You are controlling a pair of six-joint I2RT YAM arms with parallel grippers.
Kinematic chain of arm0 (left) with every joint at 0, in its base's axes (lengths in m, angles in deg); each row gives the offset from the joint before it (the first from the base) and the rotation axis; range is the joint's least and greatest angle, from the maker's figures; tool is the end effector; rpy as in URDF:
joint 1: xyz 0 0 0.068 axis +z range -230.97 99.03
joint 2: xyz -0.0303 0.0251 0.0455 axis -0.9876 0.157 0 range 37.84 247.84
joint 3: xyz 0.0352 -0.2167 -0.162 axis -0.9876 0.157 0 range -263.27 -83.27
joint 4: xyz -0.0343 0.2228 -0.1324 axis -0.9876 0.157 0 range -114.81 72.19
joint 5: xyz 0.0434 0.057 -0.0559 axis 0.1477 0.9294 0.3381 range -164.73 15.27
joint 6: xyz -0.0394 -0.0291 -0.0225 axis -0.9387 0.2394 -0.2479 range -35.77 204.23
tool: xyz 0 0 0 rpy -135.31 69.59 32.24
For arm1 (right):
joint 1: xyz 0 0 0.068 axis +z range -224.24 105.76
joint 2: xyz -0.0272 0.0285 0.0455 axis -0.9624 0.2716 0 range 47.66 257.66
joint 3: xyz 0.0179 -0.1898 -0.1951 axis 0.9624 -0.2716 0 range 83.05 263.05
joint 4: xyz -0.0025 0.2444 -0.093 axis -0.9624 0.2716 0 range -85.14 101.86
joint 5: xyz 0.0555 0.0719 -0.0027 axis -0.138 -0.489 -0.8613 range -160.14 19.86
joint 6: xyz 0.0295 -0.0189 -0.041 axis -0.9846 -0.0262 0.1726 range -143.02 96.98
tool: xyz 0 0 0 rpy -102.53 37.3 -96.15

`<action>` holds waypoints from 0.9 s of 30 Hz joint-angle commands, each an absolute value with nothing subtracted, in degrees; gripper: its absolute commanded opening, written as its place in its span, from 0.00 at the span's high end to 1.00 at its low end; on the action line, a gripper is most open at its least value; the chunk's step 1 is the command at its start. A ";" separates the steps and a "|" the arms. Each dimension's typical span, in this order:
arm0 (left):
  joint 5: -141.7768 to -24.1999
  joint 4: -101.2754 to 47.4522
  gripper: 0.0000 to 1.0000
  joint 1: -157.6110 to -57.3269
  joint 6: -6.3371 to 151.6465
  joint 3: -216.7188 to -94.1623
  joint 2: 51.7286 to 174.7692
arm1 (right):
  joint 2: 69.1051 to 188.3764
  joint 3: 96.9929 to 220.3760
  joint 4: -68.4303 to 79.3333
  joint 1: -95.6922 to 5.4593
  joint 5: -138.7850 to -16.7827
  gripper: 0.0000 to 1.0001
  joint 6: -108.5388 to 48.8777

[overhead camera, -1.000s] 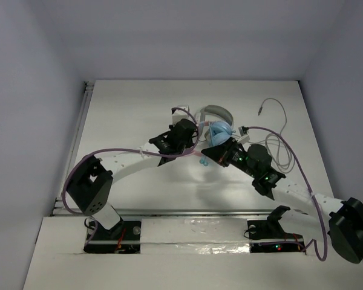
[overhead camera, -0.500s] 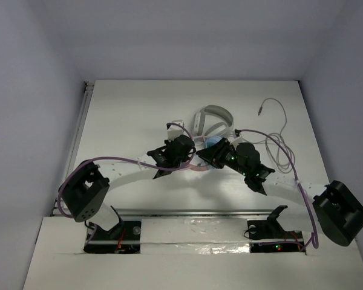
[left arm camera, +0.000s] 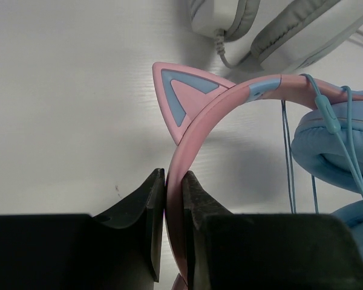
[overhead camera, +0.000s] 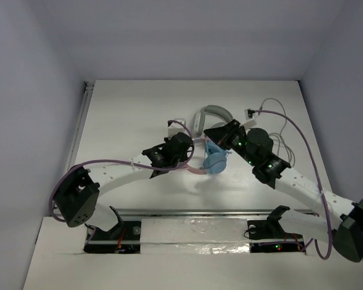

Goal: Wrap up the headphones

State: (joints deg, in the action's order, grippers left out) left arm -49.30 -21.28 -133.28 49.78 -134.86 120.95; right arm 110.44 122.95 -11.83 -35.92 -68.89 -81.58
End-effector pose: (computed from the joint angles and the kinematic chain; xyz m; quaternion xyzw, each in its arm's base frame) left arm 0.2049 -0.2402 0.2378 0.0340 0.8707 -0.1673 0.4612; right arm 0.2024 0.1590 0.2964 0.1380 0.7314 0.4944 0.4490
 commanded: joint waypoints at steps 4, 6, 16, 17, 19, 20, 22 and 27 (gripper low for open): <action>-46.69 -20.68 1.00 -131.77 53.03 -142.51 113.96 | 96.02 124.98 0.98 -35.92 -57.68 1.00 -69.70; -47.13 -19.28 1.00 -128.97 54.35 -143.82 113.26 | 89.17 123.22 4.49 -35.92 -56.96 1.00 -66.54; -50.91 -23.75 1.00 -109.37 56.90 -146.11 117.55 | 77.10 118.39 13.65 -35.92 -57.04 0.97 -61.25; -51.69 -24.36 1.00 -107.97 57.34 -146.29 118.60 | 77.45 118.21 13.21 -35.92 -57.83 0.97 -61.16; -53.54 -29.89 1.00 -105.94 59.69 -146.20 121.06 | 78.33 117.42 12.51 -35.92 -59.50 0.96 -61.07; -53.63 -31.30 1.00 -105.41 60.58 -146.20 122.12 | 78.59 117.07 11.63 -35.92 -59.94 0.95 -61.07; -53.98 -35.60 1.00 -104.09 62.86 -146.38 125.72 | 79.38 116.54 10.84 -35.92 -60.56 0.94 -61.07; -54.86 -39.91 1.00 -100.22 65.77 -150.24 134.86 | 81.76 116.27 8.99 -35.92 -62.49 0.94 -59.76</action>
State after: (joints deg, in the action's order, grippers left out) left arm -53.30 -29.96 -102.09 63.52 -145.40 133.30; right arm 81.11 115.98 12.08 -35.92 -60.45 -61.93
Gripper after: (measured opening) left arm 0.103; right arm 0.058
